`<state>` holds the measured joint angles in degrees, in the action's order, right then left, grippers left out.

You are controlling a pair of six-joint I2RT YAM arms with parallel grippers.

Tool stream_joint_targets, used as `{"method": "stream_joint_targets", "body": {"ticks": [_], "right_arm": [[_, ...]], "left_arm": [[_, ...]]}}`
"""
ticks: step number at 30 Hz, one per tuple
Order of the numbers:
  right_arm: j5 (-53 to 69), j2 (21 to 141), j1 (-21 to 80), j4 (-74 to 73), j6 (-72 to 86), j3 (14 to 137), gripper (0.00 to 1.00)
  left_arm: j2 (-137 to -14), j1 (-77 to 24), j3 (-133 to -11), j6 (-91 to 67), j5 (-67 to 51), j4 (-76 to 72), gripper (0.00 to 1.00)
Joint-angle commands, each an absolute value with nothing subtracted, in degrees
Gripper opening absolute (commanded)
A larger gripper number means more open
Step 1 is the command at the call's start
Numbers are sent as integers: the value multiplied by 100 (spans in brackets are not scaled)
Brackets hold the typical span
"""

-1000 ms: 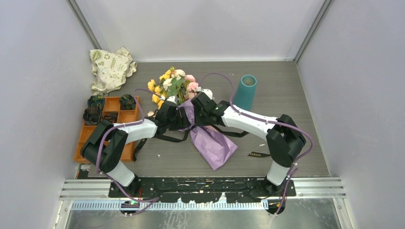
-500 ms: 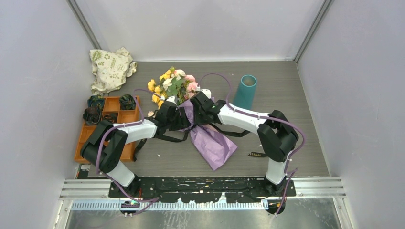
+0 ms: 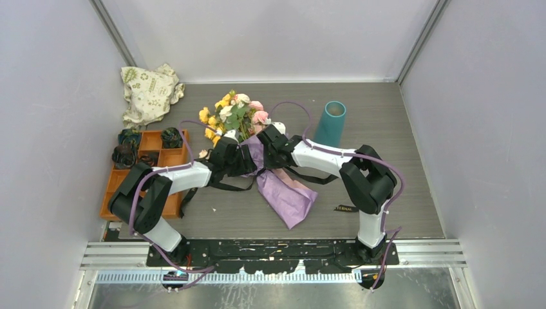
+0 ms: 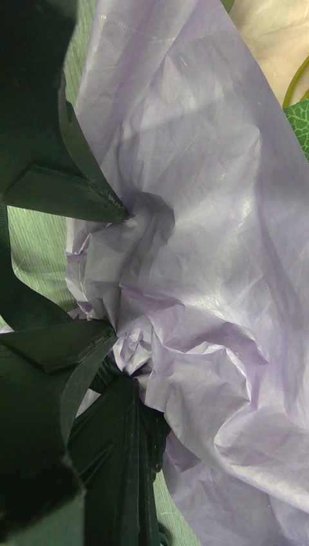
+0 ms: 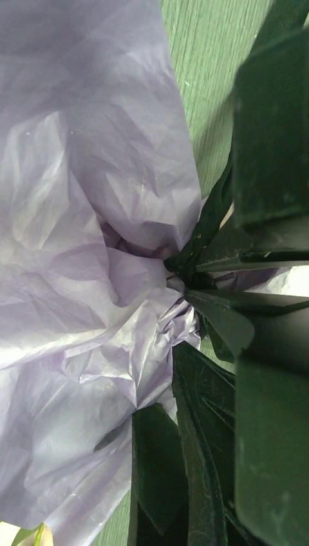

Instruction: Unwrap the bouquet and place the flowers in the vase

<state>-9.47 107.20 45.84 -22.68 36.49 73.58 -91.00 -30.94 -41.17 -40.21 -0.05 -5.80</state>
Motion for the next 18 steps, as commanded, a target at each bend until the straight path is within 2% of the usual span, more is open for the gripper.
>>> {"method": "stream_joint_targets", "body": {"ticks": [1,7,18], "right_arm": [[-982,10776,4564,-2059,3731,7450,18],[-1171,10491,4564,-2152,3744,7419,1],[-1479,9412,4566,-2554,3788,7164,1]], "left_arm": [[-9285,-2958,-3841,-3852,378,132,58],[-9376,-2912,-3832,-3865,404,151,58],[-9692,-2813,-3837,-3915,275,31,58]]}}
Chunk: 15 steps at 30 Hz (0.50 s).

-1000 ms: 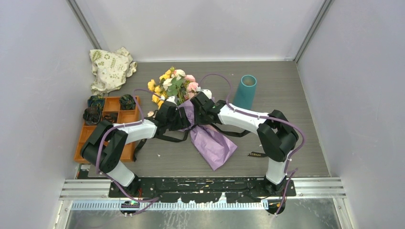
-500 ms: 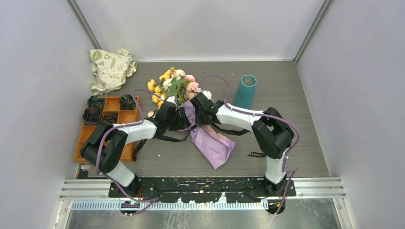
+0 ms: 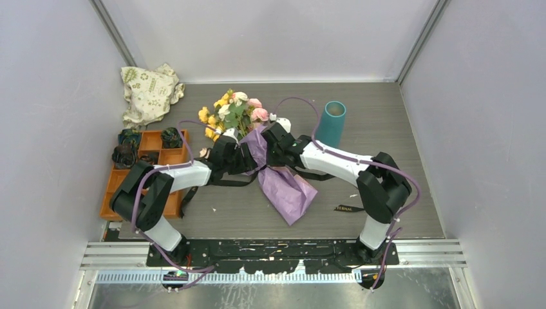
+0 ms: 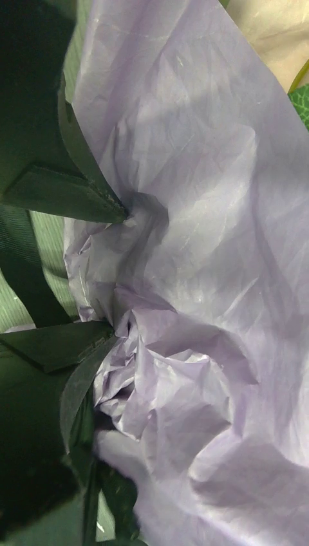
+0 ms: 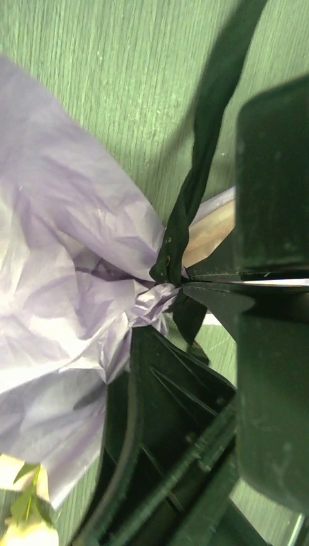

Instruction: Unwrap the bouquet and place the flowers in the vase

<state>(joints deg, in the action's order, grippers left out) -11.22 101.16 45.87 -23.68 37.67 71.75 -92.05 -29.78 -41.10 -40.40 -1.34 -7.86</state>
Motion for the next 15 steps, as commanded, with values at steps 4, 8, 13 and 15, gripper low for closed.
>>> {"method": "stream_joint_targets", "body": {"ticks": [4,8,13,15], "right_arm": [[-1694,9126,4554,-2714,3741,7083,1],[-1877,8919,4514,-2851,3727,6954,1],[-1944,8699,4456,-2929,3747,6750,2],[-2034,8651,4422,-2988,3777,6665,2]], "left_arm": [[-9836,-2795,-3841,-3947,177,-143,57],[-9904,-2782,-3843,-3946,163,-149,57],[-9932,-2755,-3832,-3933,157,-158,56],[-9939,-2751,-3832,-3929,145,-161,56]]}}
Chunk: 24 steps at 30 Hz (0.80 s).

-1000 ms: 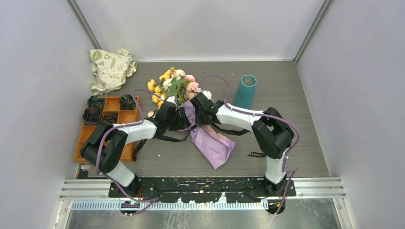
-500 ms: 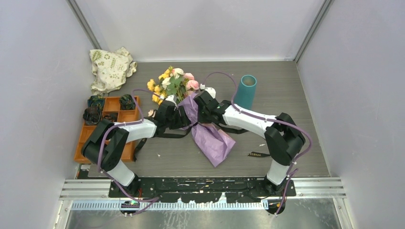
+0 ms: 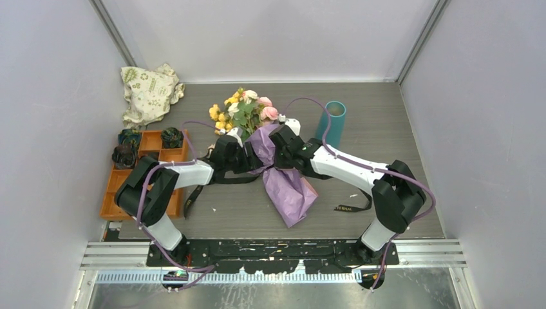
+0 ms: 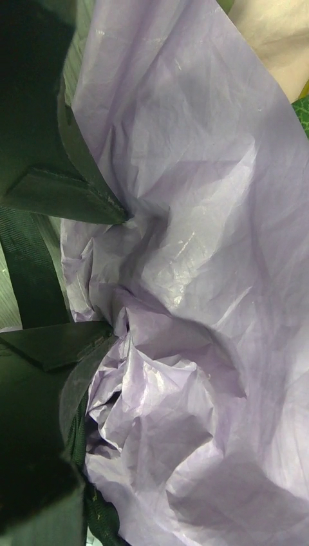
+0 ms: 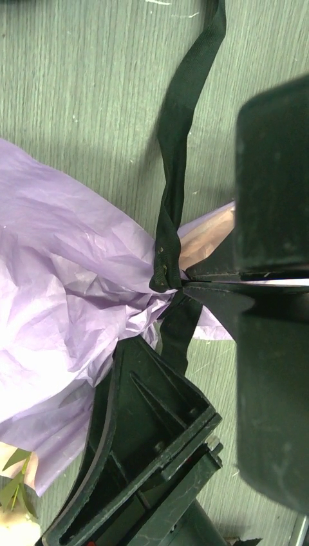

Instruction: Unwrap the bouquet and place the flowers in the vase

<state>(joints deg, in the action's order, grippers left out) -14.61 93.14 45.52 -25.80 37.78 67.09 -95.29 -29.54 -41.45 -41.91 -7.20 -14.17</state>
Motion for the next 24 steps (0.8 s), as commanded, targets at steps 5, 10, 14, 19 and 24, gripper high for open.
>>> {"method": "stream_joint_targets", "body": {"ticks": [5,10,14,19,24], "right_arm": [[-2128,8483,4319,-3042,3855,6413,5],[-2256,8396,4256,-3226,3904,6275,7],[-2384,8343,4214,-3457,3980,6192,12],[-2341,8270,4194,-3519,3982,6115,18],[-2222,8180,4194,-3485,3930,6237,26]], "left_arm": [[-9944,-2742,-3833,-3895,175,-133,56],[-9959,-2735,-3832,-3894,183,-132,56],[-9959,-2731,-3841,-3877,170,-119,55],[-9955,-2737,-3850,-3863,157,-97,55],[-9766,-2733,-3875,-3844,54,-15,54]]}}
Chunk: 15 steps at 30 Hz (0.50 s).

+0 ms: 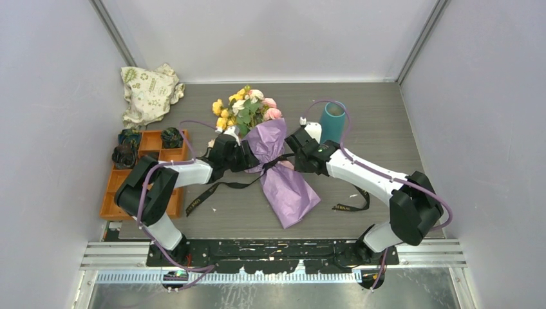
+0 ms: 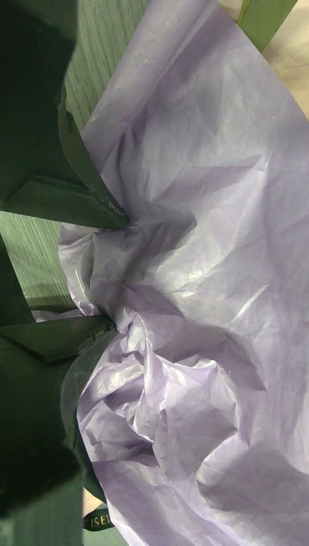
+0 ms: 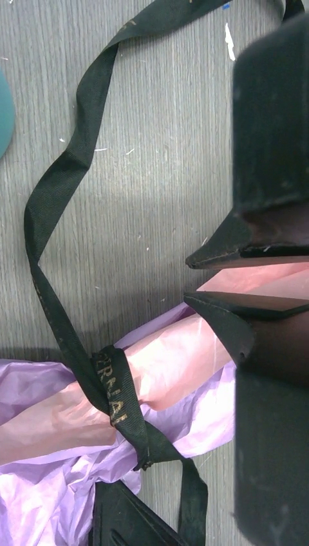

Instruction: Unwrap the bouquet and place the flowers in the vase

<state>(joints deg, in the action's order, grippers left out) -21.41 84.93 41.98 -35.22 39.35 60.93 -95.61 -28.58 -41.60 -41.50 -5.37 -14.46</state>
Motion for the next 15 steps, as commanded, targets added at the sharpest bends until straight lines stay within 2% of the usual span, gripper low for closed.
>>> {"method": "stream_joint_targets", "body": {"ticks": [1,4,9,15], "right_arm": [[-2142,8171,4199,-3456,3902,6277,29],[-1906,8139,4194,-3281,3842,6370,36],[-1607,8250,4198,-3084,3785,6556,38],[-707,8526,4197,-2741,3954,6501,38]], "left_arm": [[-9679,-2732,-3869,-3841,28,-17,53],[-9314,-2728,-3875,-3796,-133,174,54],[-8480,-2733,-3820,-3542,-523,203,56],[-7737,-2779,-3473,-3278,-1247,-541,61]]}}
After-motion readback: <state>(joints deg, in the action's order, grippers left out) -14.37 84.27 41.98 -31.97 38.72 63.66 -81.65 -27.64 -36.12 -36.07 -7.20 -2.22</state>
